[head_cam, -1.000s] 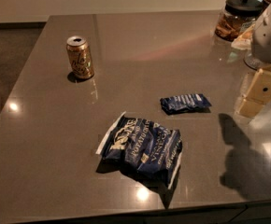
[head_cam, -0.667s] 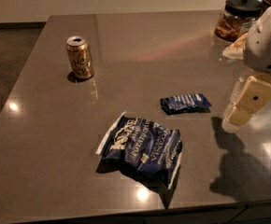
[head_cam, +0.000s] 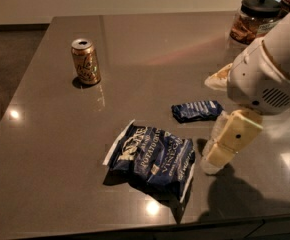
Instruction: Pick blue chip bag
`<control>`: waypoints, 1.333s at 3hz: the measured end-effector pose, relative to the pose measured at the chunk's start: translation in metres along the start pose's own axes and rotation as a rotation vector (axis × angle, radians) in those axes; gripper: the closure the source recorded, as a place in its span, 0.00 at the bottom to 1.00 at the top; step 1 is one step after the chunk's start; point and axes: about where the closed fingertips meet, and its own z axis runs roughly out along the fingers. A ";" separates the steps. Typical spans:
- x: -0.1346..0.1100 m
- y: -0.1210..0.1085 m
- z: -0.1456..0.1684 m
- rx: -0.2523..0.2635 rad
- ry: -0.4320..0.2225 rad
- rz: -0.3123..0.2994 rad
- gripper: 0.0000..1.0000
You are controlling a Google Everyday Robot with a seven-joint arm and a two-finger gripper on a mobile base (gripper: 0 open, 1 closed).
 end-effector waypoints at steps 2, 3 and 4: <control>-0.025 0.015 0.040 -0.055 -0.056 0.013 0.00; -0.021 0.022 0.061 -0.082 -0.039 0.035 0.00; -0.013 0.031 0.077 -0.104 -0.017 0.059 0.00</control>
Offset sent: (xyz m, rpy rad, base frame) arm 0.0002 0.0623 -0.0469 0.0961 0.0738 0.0214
